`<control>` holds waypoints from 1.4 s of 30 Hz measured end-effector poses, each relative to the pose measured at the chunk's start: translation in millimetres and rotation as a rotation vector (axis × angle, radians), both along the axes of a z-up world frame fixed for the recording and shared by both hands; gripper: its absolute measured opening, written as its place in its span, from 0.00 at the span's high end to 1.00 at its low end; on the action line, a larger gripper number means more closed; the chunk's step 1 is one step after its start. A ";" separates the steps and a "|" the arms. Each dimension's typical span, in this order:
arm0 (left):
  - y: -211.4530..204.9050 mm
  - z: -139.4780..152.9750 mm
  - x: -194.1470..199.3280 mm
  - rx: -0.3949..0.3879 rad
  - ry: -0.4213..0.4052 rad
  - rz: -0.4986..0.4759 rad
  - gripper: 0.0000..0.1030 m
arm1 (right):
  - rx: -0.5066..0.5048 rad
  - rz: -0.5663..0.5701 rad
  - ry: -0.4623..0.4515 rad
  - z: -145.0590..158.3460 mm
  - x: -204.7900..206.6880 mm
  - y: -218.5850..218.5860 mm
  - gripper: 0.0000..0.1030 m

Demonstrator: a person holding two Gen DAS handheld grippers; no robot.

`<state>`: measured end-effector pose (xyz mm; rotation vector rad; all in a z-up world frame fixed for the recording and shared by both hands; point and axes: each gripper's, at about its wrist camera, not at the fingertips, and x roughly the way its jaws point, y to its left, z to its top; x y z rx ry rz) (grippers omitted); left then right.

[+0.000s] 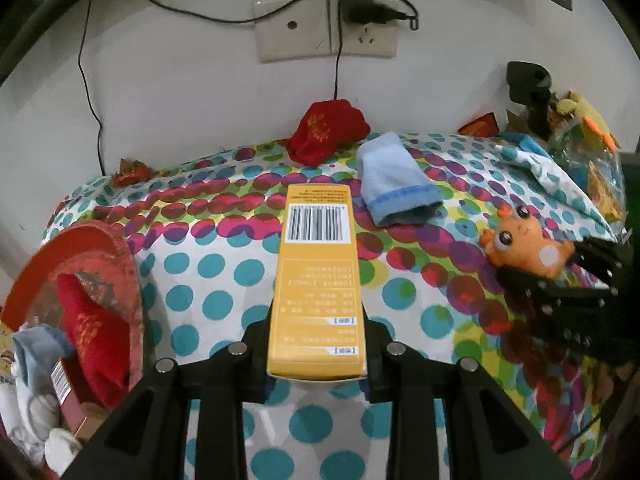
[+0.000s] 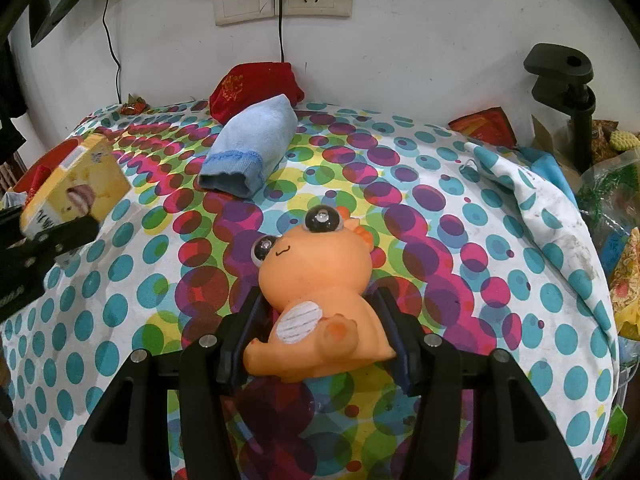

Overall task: Organize objects
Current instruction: 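Lift the yellow box with left tool and carry it toward the red tray, then lower the yellow box into the red tray and open left tool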

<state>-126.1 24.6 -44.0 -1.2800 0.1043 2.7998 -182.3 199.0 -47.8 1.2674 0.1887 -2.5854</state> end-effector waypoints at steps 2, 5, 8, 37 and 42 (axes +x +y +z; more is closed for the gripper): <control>-1.3 0.2 7.3 0.034 -0.018 -0.004 0.71 | 0.000 0.000 0.000 0.0 -0.1 0.2 0.49; -2.5 2.7 22.4 0.035 -0.023 -0.003 0.71 | 0.000 0.000 0.000 0.0 -0.1 0.0 0.49; -6.0 9.8 37.3 0.041 -0.013 0.000 0.71 | 0.000 0.000 0.000 0.1 -0.1 0.1 0.49; -99.1 80.7 110.0 0.067 0.052 0.118 0.70 | 0.001 -0.004 0.000 0.2 0.0 -0.2 0.49; -132.7 81.1 110.9 0.067 0.049 0.192 0.70 | 0.001 -0.004 0.000 0.3 -0.2 -0.3 0.49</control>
